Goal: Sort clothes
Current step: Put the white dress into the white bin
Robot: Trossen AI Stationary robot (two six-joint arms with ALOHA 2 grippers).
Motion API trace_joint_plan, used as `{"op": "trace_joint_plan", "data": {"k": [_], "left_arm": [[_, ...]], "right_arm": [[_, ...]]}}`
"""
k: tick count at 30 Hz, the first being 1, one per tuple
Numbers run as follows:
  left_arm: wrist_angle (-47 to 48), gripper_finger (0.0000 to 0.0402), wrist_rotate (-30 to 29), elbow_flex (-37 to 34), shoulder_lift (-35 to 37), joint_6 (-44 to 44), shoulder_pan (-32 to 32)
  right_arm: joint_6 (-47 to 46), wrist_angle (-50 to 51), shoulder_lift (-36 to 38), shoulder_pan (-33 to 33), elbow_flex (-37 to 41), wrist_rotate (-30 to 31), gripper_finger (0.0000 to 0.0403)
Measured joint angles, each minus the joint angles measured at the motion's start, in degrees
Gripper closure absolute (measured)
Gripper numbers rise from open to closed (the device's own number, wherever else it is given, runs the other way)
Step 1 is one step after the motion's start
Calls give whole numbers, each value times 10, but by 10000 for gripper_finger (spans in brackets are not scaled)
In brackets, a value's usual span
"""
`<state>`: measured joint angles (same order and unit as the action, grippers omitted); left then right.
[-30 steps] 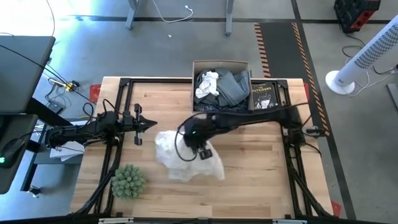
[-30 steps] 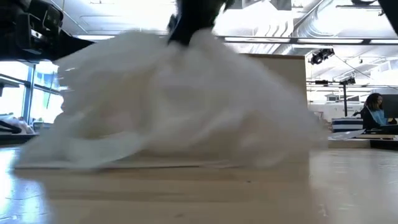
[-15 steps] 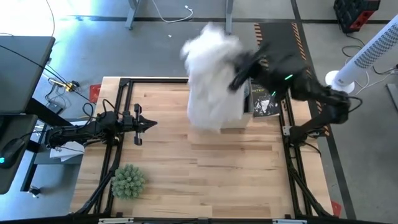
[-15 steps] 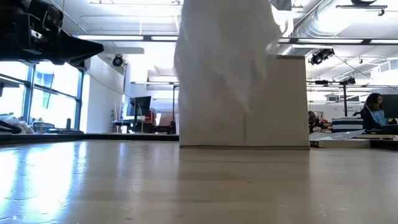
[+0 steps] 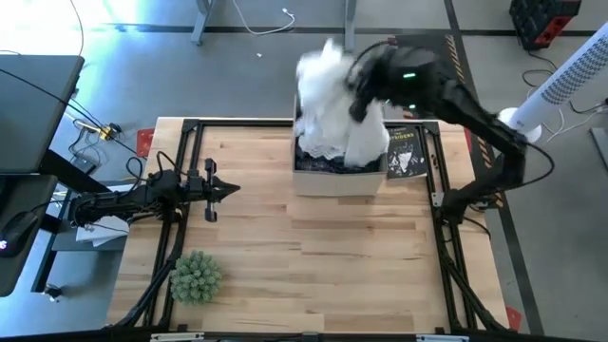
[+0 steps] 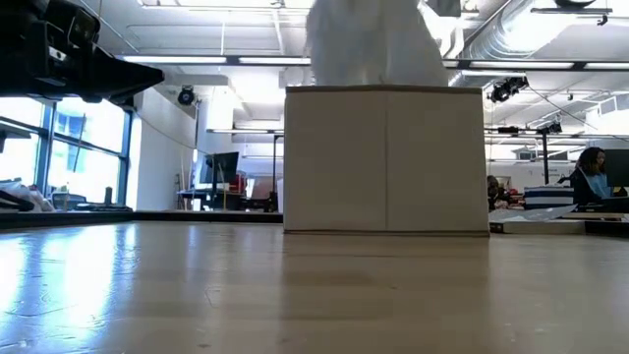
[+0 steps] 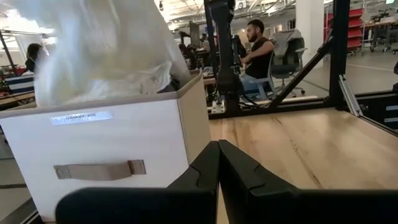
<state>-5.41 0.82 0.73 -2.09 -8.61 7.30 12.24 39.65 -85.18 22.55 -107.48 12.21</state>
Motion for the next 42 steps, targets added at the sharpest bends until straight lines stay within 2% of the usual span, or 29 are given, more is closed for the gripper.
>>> {"op": "trace_joint_plan", "data": {"k": [4, 6, 8, 13, 16, 18, 22, 26, 29, 32, 35, 38, 42], "left_arm": [[0, 400, 0, 0, 0, 0, 0], [0, 400, 0, 0, 0, 0, 0], [0, 400, 0, 0, 0, 0, 0], [0, 400, 0, 0, 0, 0, 0], [0, 400, 0, 0, 0, 0, 0], [0, 400, 0, 0, 0, 0, 0], [0, 400, 0, 0, 0, 0, 0], [0, 400, 0, 0, 0, 0, 0], [0, 400, 0, 0, 0, 0, 0], [0, 400, 0, 0, 0, 0, 0], [0, 400, 0, 0, 0, 0, 0], [0, 400, 0, 0, 0, 0, 0], [0, 400, 0, 0, 0, 0, 0]], "right_arm": [[-32, 177, -60, 18, 30, -121, 367], [-31, 180, -81, 22, 93, -142, 367], [-48, 97, -90, 27, 179, -147, 367], [-101, -185, -107, 47, 392, -156, 363], [-133, -301, -118, 54, 458, -167, 351], [-135, -331, -122, 56, 473, -175, 342], [-130, -282, -112, 55, 434, -173, 319], [-110, -137, -100, 56, 330, -162, 283], [-115, -24, -95, 56, 237, -188, 264], [-107, 83, -94, 54, 161, -211, 258], [-90, 158, -94, 51, 101, -208, 257], [-88, 175, -93, 50, 68, -175, 257], [-71, 132, -93, 48, 62, -152, 255]]}}
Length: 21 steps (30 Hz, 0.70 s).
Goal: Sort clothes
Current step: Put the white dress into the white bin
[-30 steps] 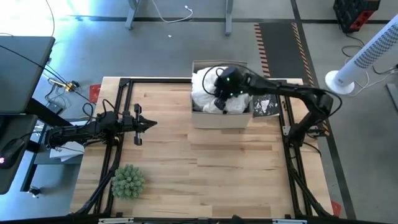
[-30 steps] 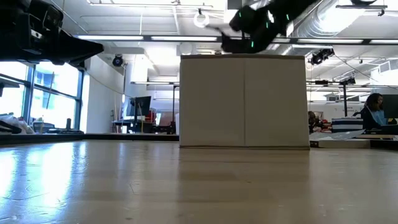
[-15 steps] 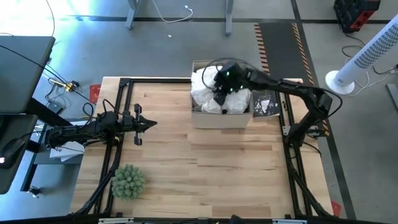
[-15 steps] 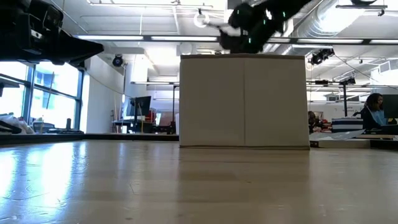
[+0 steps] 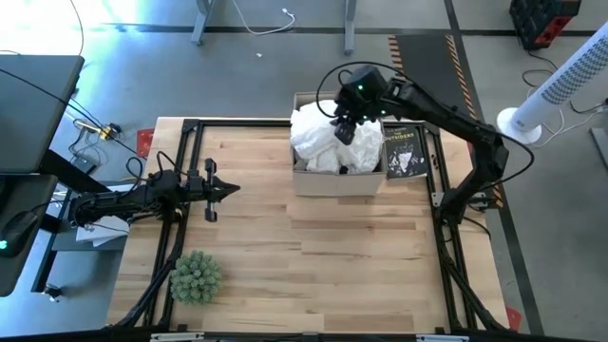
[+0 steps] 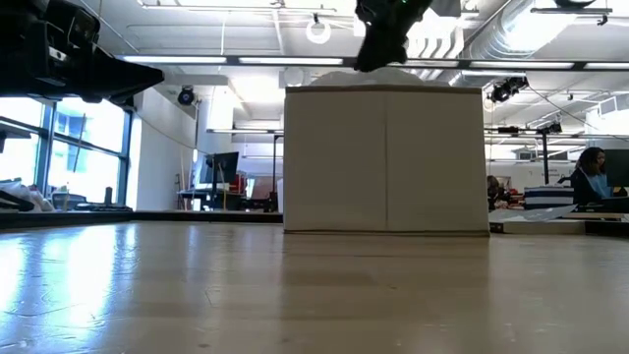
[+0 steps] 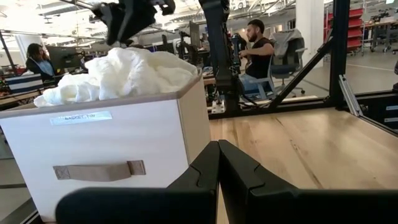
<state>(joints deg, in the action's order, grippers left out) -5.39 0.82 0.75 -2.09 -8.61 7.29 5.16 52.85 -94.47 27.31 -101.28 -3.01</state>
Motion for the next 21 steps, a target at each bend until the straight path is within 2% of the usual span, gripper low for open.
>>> {"op": "trace_joint_plan", "data": {"k": [4, 10, 14, 17, 21], "left_arm": [[0, 400, 0, 0, 0, 0, 0], [0, 400, 0, 0, 0, 0, 0], [0, 400, 0, 0, 0, 0, 0], [0, 400, 0, 0, 0, 0, 0], [0, 400, 0, 0, 0, 0, 0]], "right_arm": [[8, -56, 0, -1, 14, -11, 240], [13, -158, -5, -2, 19, -17, 183], [12, -230, -43, -11, 19, -26, 157], [20, -233, -89, -15, 19, -46, 156], [28, -151, -163, -15, 19, -48, 156]]}}
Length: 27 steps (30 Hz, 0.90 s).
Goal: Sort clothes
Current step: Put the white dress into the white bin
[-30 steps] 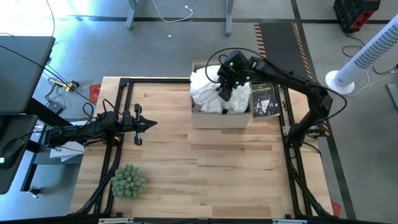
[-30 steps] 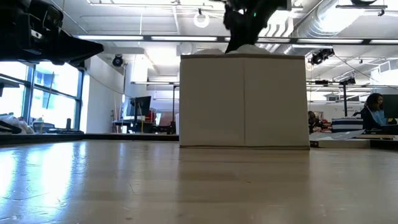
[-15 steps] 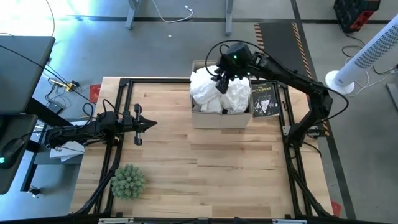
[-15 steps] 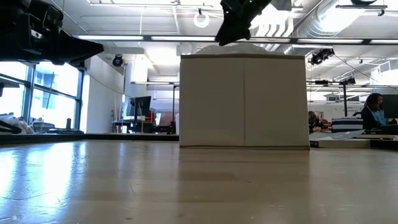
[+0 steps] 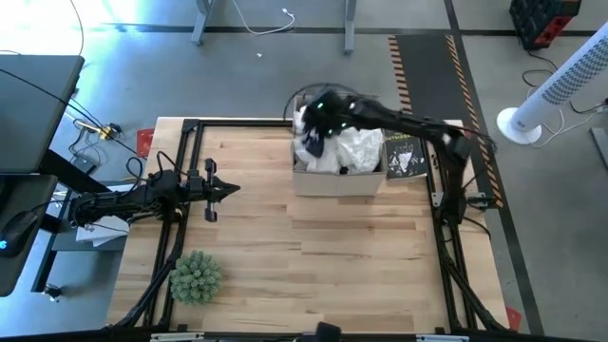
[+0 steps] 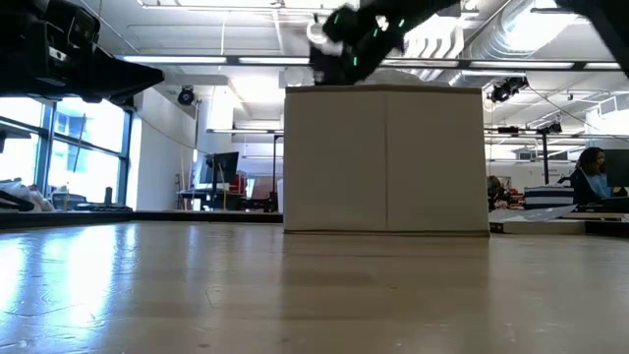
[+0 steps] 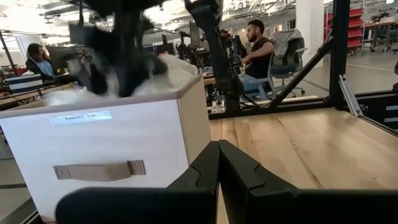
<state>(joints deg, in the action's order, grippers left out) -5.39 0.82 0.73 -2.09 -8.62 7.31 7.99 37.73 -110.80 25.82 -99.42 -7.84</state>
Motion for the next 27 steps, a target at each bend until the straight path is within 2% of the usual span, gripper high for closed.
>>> {"op": "trace_joint_plan", "data": {"k": [3, 6, 11, 20, 24, 27], "left_arm": [[0, 400, 0, 0, 0, 0, 0], [0, 400, 0, 0, 0, 0, 0], [0, 400, 0, 0, 0, 0, 0], [0, 400, 0, 0, 0, 0, 0], [0, 400, 0, 0, 0, 0, 0], [0, 400, 0, 0, 0, 0, 0]], "right_arm": [[15, 57, -53, 0, -4, -1, 156], [15, 62, -85, -2, -6, 2, 156], [10, 50, -67, -1, -15, 5, 156], [-2, 174, 68, -6, -111, 13, 156], [22, 195, 139, -9, -99, 7, 156], [28, 162, 201, -2, -22, 7, 156]]}}
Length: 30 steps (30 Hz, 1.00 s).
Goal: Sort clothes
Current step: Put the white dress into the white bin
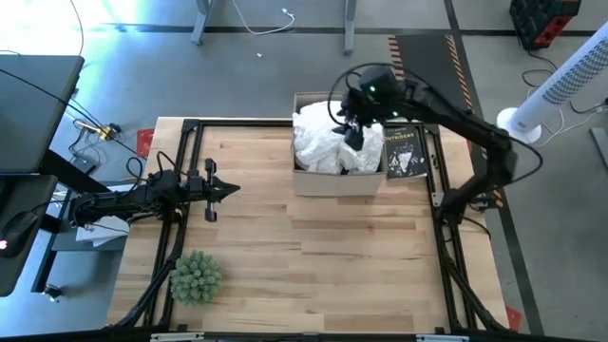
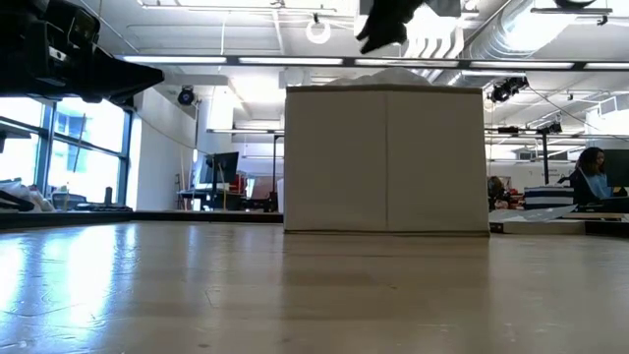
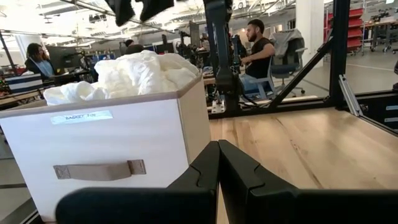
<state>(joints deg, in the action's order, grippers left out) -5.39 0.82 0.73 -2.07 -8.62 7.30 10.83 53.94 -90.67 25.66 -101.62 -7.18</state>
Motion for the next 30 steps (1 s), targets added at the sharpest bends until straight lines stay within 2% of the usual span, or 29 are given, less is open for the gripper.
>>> {"op": "trace_joint_plan", "data": {"k": [3, 6, 8, 10, 13, 18, 23, 25, 27, 29, 30], "left_arm": [[0, 400, 0, 0, 0, 0, 0], [0, 400, 0, 0, 0, 0, 0], [0, 400, 0, 0, 0, 0, 0], [0, 400, 0, 0, 0, 0, 0], [0, 400, 0, 0, 0, 0, 0], [0, 400, 0, 0, 0, 0, 0], [0, 400, 0, 0, 0, 0, 0], [0, 400, 0, 0, 0, 0, 0], [0, 400, 0, 0, 0, 0, 0], [0, 400, 0, 0, 0, 0, 0], [0, 400, 0, 0, 0, 0, 0]], "right_arm": [[-5, -111, 59, 15, 150, 2, 156], [-54, -294, 104, 36, 323, 10, 156], [-98, -405, 104, 49, 422, 9, 156], [-119, -489, 88, 57, 497, 6, 156], [-124, -552, 64, 63, 549, 5, 156], [-125, -515, 61, 66, 526, 0, 156], [-171, -361, 86, 65, 402, 14, 156], [-207, -285, 88, 64, 332, 52, 156], [-236, -220, 84, 53, 280, 124, 156], [-220, -227, 83, 37, 253, 198, 156], [-203, -252, 83, 27, 250, 213, 156]]}}
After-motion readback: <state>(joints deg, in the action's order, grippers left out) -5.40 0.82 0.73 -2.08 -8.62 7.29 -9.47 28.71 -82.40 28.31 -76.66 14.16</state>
